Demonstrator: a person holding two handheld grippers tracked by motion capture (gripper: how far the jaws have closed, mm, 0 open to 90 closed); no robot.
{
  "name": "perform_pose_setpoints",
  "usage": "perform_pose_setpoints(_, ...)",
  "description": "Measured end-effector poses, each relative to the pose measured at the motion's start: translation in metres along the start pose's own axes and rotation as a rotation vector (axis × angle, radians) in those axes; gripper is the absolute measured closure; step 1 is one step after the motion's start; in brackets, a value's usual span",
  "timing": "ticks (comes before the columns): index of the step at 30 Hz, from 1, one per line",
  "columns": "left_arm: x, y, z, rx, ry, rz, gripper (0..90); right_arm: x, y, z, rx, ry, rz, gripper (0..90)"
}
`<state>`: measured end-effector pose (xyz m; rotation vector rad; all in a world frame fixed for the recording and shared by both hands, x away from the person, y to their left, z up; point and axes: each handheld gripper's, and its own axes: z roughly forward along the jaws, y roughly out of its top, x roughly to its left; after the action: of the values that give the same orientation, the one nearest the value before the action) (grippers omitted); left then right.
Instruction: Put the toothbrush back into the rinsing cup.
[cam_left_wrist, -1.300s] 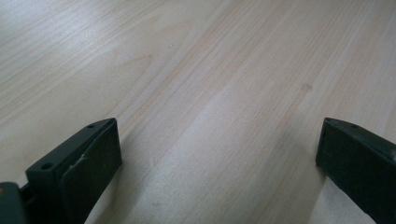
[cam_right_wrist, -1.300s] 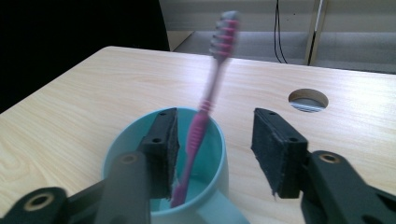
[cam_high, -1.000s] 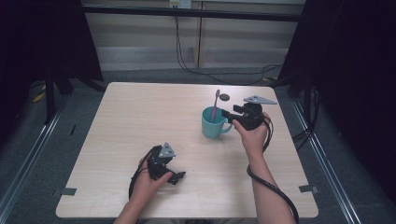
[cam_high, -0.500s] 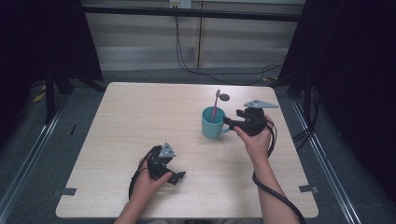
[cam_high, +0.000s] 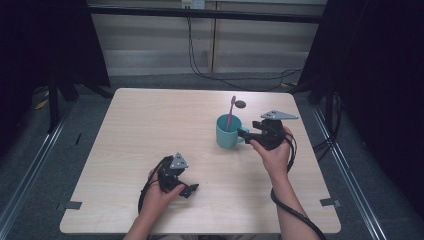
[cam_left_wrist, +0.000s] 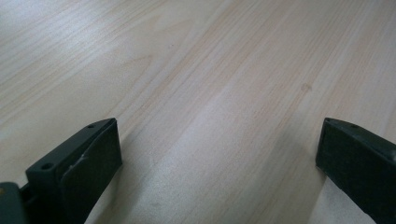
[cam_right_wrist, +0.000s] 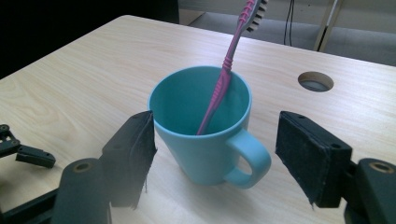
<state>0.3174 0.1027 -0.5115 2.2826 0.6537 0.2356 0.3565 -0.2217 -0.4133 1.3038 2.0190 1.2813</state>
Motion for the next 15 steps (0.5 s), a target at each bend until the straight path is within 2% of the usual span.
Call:
perform_pose_setpoints(9,0.000,0.000,0.000,0.000,0.000,0.000,0.0,0.001,-0.009,-0.008,0.011,0.017,-0.002,26.4)
perform_pose_setpoints(15,0.000,0.000,0.000,0.003,-0.001,0.004,0.0,0.000,-0.012,-0.017,0.021,0.015,-0.019,25.4)
